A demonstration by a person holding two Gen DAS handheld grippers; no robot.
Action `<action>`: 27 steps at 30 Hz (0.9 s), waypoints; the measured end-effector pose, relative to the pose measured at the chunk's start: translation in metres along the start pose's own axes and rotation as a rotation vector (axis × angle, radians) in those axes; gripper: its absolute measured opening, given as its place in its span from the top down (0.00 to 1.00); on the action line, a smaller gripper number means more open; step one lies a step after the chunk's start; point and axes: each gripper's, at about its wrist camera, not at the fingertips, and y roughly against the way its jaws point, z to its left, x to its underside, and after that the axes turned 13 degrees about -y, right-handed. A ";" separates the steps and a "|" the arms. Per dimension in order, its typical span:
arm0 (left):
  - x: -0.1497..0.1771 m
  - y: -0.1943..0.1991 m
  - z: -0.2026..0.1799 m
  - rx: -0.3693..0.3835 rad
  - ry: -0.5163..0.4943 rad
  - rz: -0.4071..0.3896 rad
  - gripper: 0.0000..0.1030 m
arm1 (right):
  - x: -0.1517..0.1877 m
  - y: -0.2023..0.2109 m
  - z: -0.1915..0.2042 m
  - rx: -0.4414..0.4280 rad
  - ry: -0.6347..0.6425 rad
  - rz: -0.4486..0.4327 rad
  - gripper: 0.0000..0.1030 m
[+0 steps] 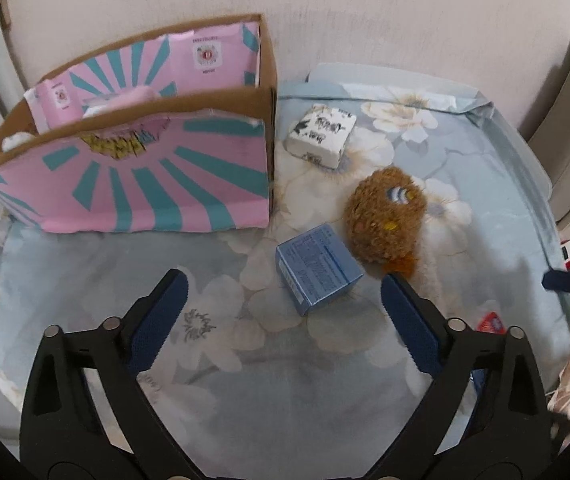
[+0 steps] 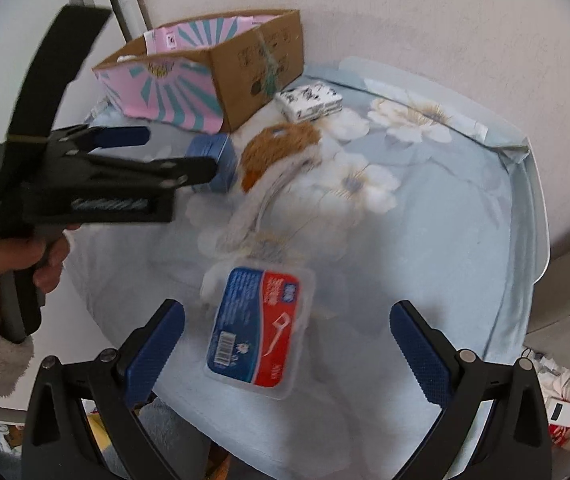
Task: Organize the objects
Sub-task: 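Grasp small blue box with left tool while right grasps red-blue floss box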
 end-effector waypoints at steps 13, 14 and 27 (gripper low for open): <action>0.001 -0.023 -0.001 0.003 0.042 -0.016 0.34 | 0.016 -0.027 0.015 0.051 0.033 0.013 0.30; 0.000 -0.024 -0.002 0.010 0.037 -0.020 0.39 | 0.017 -0.029 0.016 0.052 0.035 0.019 0.32; -0.005 -0.028 -0.009 0.008 0.038 -0.022 0.56 | 0.013 -0.030 0.016 0.037 0.031 0.036 0.48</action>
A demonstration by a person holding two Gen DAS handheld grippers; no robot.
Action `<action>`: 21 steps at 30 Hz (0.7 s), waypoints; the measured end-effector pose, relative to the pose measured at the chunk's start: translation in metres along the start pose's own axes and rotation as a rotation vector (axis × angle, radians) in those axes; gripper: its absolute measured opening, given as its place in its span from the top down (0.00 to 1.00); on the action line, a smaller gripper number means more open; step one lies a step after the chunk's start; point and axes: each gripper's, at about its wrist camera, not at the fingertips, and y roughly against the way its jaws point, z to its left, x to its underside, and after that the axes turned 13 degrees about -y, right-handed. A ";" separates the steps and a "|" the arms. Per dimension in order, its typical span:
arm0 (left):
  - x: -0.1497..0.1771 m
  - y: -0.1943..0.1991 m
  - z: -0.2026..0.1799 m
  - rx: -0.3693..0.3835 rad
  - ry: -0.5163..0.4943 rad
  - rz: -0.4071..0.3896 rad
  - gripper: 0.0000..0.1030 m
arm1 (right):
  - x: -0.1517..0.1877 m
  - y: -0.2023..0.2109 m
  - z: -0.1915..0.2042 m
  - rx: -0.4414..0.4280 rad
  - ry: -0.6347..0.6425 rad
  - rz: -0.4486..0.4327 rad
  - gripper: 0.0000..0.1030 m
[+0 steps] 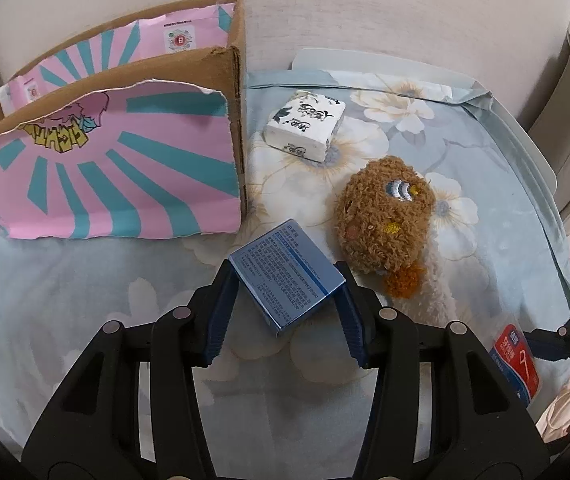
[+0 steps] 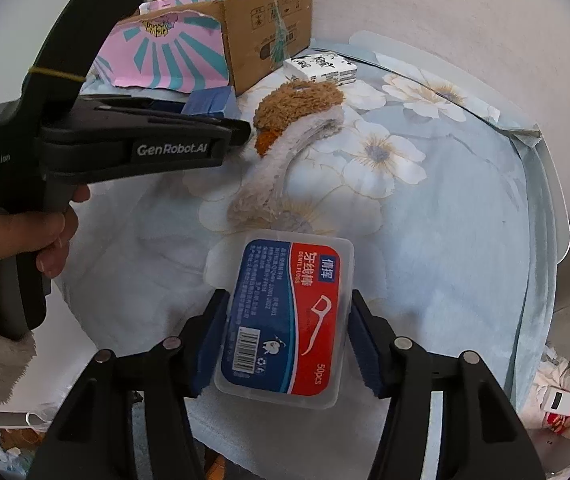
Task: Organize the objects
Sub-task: 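Grasp small blue box with left tool while right grasps red-blue floss box, then carry blue box over cardboard box with left tool while right carries floss box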
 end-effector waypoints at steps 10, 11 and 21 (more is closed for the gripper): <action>-0.001 0.020 0.004 0.009 0.051 -0.025 0.57 | -0.010 0.016 -0.009 -0.050 -0.051 -0.007 0.49; -0.002 0.023 0.006 0.011 0.059 -0.028 0.57 | -0.012 0.018 -0.010 -0.055 -0.059 -0.006 0.49; -0.018 0.059 0.023 0.024 0.108 -0.068 0.57 | -0.038 0.045 -0.023 -0.080 -0.125 -0.037 0.49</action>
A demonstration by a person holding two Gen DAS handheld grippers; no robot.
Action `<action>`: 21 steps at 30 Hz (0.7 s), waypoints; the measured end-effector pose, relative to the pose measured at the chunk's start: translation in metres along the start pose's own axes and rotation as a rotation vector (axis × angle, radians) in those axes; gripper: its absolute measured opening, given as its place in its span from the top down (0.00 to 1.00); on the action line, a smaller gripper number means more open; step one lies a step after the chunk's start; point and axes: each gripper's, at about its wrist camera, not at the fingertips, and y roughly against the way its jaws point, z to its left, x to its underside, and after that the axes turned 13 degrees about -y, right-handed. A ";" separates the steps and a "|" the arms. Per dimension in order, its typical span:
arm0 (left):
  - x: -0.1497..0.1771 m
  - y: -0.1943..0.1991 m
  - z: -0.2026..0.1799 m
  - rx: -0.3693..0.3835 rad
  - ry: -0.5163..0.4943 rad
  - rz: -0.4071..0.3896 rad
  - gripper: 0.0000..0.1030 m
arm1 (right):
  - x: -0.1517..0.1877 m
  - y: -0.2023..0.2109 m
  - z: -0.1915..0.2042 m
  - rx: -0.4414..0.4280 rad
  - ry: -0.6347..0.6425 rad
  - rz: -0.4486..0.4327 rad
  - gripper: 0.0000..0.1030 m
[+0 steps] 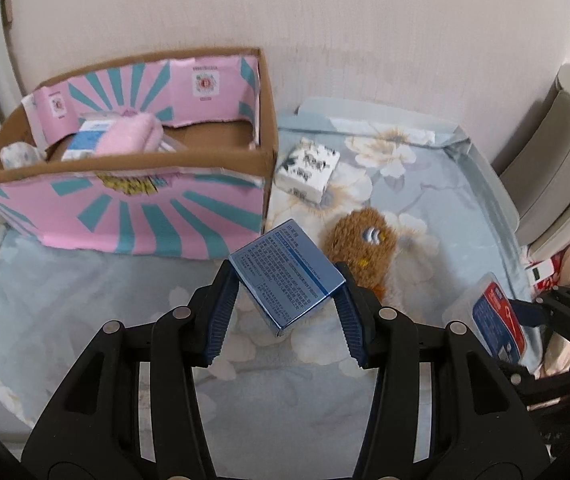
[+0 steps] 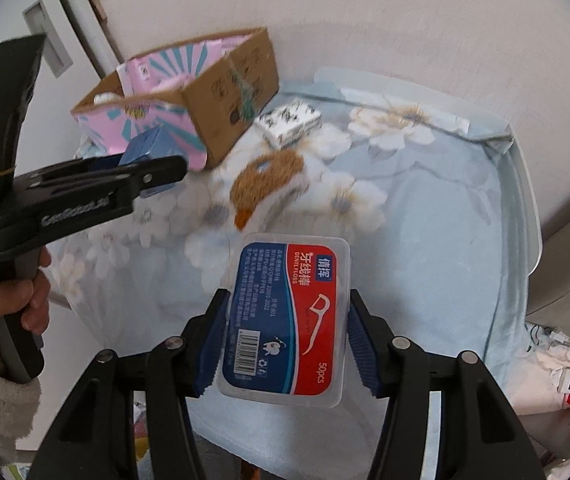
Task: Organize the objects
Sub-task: 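Carry blue box over cardboard box with left tool while right carries floss box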
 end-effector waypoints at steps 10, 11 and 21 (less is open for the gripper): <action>-0.041 0.045 0.028 0.014 0.007 -0.057 0.57 | -0.048 0.029 0.005 0.000 -0.030 -0.050 0.50; -0.047 0.049 0.033 0.015 0.002 -0.061 0.57 | -0.055 0.033 0.006 0.002 -0.037 -0.056 0.50; -0.100 0.073 0.080 0.036 -0.007 -0.111 0.57 | -0.117 0.058 0.031 0.023 -0.053 -0.119 0.50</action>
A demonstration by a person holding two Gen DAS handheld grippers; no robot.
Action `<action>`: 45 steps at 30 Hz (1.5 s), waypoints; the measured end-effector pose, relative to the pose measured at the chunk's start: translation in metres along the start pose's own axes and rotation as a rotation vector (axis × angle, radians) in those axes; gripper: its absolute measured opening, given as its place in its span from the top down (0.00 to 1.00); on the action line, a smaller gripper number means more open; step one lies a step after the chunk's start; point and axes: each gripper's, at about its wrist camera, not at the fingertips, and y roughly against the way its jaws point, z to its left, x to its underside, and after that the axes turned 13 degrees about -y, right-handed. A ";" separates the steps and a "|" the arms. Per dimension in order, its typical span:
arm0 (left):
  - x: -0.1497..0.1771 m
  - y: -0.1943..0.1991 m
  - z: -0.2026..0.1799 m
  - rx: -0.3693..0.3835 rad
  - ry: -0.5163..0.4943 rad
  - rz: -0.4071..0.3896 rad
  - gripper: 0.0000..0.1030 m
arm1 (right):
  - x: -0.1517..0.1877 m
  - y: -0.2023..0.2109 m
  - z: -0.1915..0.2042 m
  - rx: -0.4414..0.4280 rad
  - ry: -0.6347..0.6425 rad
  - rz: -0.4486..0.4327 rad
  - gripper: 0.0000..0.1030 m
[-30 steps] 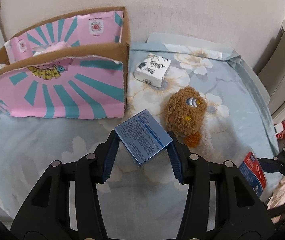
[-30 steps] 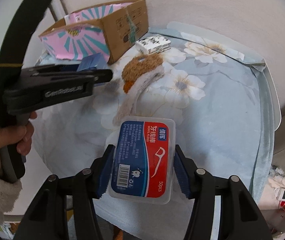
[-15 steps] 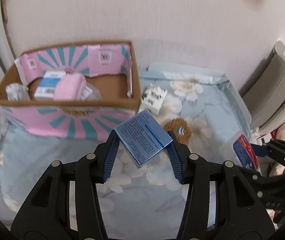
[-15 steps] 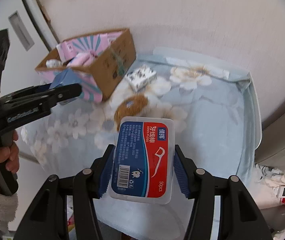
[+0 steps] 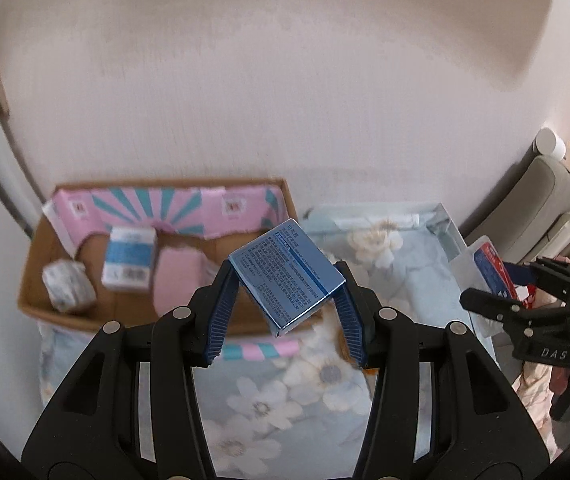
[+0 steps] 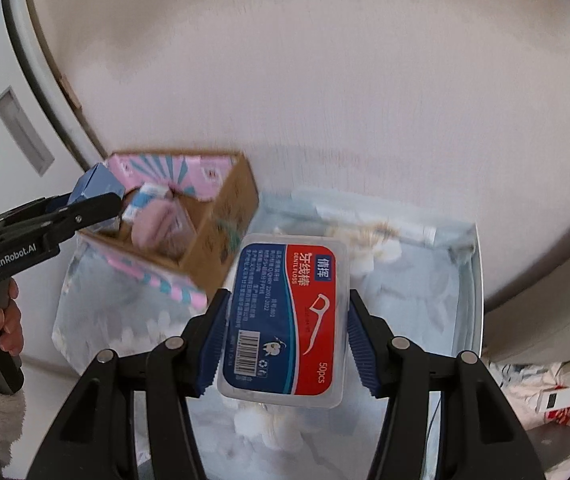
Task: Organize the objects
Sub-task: 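Carry blue box over cardboard box with left tool while right carries floss box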
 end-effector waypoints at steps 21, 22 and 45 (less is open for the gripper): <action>-0.032 -0.018 0.133 -0.011 0.049 0.019 0.57 | -0.073 -0.048 0.100 -0.052 0.037 -0.007 0.50; -0.031 -0.021 0.139 -0.012 0.053 0.026 0.57 | -0.074 -0.052 0.104 -0.054 0.036 -0.003 0.50; 0.020 -0.093 0.202 0.022 0.092 0.205 0.57 | -0.045 -0.150 0.165 -0.049 0.116 0.136 0.50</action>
